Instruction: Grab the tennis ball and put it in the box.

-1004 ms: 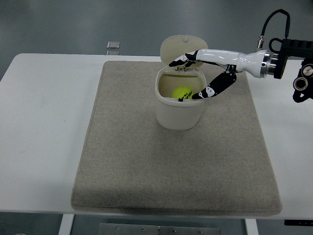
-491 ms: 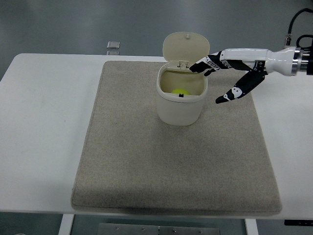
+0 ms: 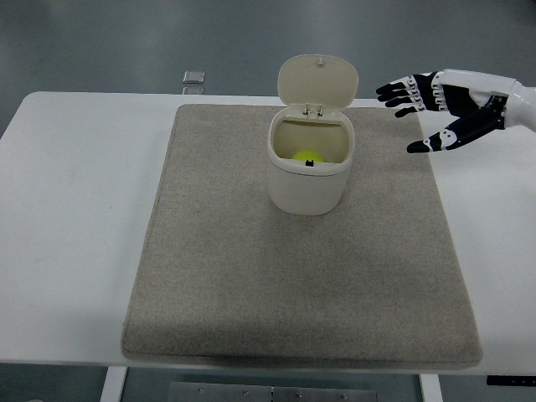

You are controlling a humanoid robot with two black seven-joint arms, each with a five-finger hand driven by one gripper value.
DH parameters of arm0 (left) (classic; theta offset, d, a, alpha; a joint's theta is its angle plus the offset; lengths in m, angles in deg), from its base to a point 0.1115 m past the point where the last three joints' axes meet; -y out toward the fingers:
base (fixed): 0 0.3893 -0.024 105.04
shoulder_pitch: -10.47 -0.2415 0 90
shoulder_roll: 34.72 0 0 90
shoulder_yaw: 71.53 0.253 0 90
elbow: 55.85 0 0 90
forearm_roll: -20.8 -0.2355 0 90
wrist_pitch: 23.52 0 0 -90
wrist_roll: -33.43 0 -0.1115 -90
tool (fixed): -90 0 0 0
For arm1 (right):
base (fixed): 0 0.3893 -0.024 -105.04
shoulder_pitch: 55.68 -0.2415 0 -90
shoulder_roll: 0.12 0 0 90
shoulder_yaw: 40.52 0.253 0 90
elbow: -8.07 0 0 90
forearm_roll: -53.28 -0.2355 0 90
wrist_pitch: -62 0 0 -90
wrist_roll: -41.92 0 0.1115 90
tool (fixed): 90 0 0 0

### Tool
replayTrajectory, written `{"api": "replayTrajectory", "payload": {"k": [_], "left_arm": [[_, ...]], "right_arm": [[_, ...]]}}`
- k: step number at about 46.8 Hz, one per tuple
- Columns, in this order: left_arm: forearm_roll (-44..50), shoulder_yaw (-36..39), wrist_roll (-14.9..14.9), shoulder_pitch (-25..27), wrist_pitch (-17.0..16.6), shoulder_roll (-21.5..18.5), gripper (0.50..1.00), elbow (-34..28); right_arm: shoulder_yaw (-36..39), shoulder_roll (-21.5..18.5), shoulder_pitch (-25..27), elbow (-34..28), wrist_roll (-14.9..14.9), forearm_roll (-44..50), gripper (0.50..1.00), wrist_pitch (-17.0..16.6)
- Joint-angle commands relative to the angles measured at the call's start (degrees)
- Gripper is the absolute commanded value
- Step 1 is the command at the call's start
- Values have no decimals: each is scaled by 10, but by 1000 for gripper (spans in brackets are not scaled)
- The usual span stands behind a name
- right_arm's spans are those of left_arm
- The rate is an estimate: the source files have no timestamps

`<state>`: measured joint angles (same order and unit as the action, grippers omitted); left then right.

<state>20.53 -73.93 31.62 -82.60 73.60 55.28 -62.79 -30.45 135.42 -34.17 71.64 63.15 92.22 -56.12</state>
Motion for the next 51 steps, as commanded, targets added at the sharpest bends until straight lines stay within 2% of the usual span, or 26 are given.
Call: {"api": "replayTrajectory", "payload": {"k": [1, 6, 10, 14, 22, 31, 41, 48, 51], "left_arm": [[0, 0, 0, 0, 0, 0, 996, 0], [0, 0, 0, 0, 0, 0, 996, 0], [0, 0, 0, 0, 0, 0, 996, 0], [0, 0, 0, 0, 0, 0, 996, 0], [0, 0, 0, 0, 0, 0, 996, 0], [0, 0, 1, 0, 0, 0, 996, 0], [0, 0, 0, 0, 0, 0, 996, 0], [0, 0, 0, 0, 0, 0, 996, 0], [0, 0, 0, 0, 0, 0, 996, 0]], "right_arm": [[0, -3, 13, -19, -9, -49, 889, 16], [-1, -12, 25, -42, -22, -115, 889, 44], [-1, -33, 49, -49, -46, -183, 889, 66], [-1, -46, 67, -55, -59, -225, 889, 69], [0, -70, 80, -90, -65, -283, 889, 74], [0, -100, 81, -133, -96, -361, 889, 74], [2, -121, 84, -137, -97, -391, 889, 86], [1, -125, 85, -137, -131, -466, 889, 86], [1, -130, 85, -138, -134, -483, 889, 85]]}}
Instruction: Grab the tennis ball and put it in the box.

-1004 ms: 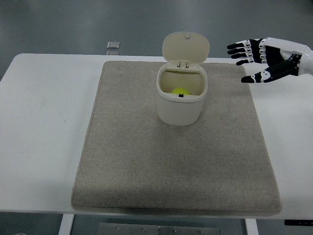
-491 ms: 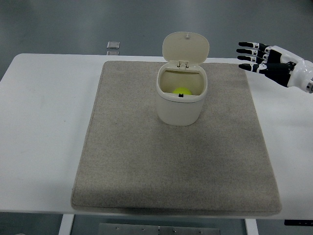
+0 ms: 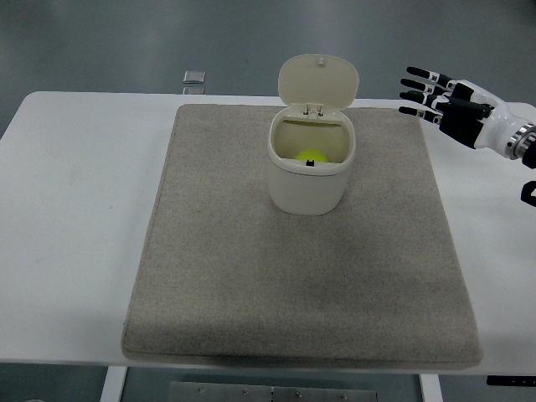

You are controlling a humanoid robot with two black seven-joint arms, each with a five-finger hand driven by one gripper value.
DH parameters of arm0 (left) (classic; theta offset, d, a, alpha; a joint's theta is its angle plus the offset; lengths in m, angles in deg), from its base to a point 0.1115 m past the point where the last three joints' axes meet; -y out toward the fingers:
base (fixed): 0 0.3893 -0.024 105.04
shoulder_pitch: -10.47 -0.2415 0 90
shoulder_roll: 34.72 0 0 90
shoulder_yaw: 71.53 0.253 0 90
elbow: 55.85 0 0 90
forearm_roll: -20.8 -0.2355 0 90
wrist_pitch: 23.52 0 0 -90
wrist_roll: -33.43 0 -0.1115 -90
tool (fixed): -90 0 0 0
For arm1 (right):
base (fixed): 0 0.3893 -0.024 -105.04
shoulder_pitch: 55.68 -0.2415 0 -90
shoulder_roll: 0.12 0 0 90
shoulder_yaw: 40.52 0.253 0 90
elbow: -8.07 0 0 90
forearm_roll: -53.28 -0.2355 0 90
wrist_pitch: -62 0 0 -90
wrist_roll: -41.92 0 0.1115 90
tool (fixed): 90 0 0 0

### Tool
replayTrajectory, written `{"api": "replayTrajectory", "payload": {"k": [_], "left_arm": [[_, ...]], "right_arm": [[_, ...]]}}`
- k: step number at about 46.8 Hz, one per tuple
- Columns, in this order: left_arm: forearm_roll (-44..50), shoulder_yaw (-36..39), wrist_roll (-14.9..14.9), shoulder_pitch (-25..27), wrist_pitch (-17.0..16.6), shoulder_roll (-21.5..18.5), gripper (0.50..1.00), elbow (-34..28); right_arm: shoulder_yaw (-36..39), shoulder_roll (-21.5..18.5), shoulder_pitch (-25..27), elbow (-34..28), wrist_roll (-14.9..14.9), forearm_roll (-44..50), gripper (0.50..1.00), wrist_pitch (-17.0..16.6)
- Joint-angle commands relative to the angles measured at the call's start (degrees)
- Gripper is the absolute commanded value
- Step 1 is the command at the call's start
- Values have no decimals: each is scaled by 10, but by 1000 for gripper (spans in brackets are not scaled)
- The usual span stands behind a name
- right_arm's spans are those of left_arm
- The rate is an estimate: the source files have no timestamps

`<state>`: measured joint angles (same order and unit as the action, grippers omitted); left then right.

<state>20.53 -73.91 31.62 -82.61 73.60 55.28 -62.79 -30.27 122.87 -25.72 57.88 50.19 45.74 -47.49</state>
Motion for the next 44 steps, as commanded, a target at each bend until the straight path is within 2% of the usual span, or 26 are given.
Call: {"api": "replayTrajectory", "payload": {"k": [1, 10, 44], "left_arm": [[0, -1, 0, 0, 0, 0, 996, 0], [0, 0, 0, 0, 0, 0, 996, 0], [0, 0, 0, 0, 0, 0, 996, 0]], "right_arm": [[-1, -6, 0, 0, -5, -20, 889, -2], [-1, -18, 1, -1, 2, -20, 917, 1], [0, -42, 6, -27, 3, -11, 917, 2]]}}
